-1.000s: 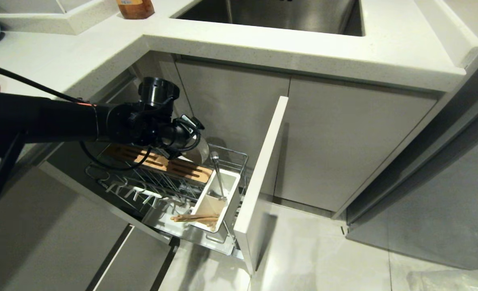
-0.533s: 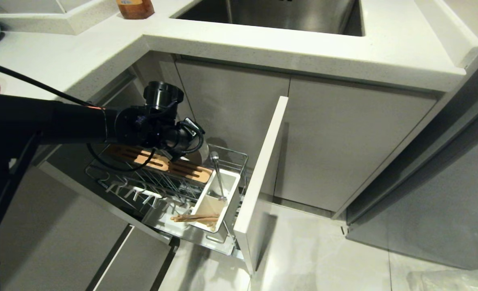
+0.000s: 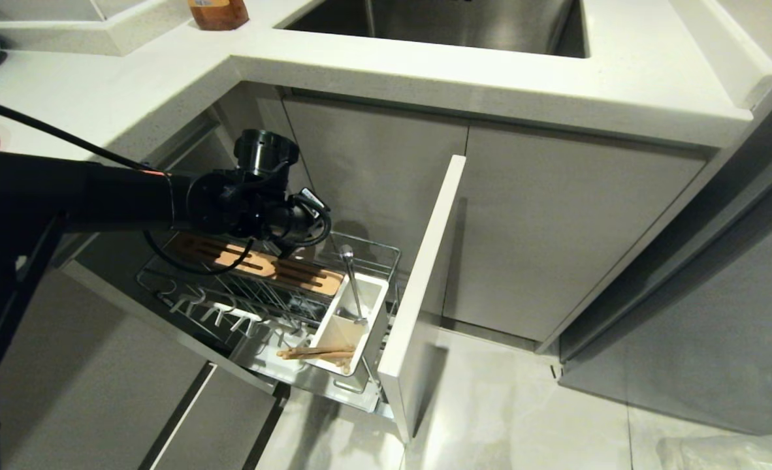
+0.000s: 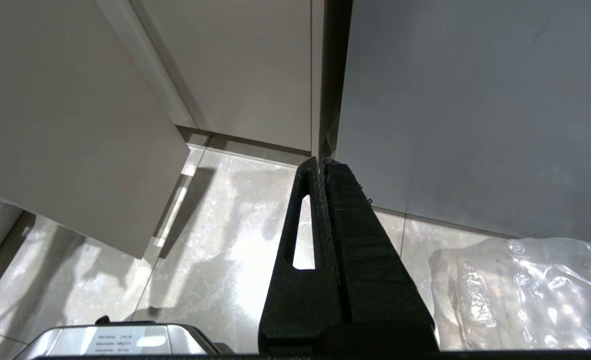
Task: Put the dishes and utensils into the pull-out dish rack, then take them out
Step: Take the bowl out of the cupboard
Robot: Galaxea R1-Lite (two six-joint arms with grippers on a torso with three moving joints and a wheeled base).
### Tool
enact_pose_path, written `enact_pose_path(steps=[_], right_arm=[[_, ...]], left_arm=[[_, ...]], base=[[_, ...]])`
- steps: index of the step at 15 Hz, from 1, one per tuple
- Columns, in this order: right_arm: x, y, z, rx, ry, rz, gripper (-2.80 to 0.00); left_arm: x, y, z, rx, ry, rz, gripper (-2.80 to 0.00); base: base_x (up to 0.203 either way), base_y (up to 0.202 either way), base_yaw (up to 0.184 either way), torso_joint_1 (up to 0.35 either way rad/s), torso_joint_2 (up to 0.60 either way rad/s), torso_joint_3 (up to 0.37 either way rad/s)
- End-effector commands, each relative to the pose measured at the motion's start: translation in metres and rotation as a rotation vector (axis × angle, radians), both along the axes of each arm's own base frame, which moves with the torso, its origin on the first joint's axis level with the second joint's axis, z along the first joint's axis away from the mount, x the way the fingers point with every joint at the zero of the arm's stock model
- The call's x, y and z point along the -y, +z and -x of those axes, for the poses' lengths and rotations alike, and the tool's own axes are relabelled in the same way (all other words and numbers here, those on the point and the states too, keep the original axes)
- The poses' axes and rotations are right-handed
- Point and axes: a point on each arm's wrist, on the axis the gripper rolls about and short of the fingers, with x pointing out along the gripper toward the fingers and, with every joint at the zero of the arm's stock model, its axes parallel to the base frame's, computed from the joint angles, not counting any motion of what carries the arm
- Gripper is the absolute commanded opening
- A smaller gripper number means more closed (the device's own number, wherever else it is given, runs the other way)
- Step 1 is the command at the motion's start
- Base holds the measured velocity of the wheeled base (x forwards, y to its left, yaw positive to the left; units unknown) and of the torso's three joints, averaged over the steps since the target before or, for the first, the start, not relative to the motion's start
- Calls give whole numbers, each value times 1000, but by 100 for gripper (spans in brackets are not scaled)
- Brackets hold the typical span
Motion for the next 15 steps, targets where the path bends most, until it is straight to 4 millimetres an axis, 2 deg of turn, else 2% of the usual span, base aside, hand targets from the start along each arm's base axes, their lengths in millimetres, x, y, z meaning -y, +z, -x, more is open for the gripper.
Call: enact_pose_path(steps=[1, 6, 15], right_arm=[[0, -1, 0, -3, 0, 0, -280], [0, -1, 0, -4, 0, 0, -280], [0, -1, 0, -3, 0, 0, -280]], left_arm=[[0, 1, 1, 1, 7, 4, -280], [-2, 13, 8, 25, 5, 12, -280], [-10, 56, 36, 120, 2, 44, -280]], base=[[0, 0, 0, 0, 0, 0], [0, 0, 0, 0, 0, 0], [0, 0, 0, 0, 0, 0]])
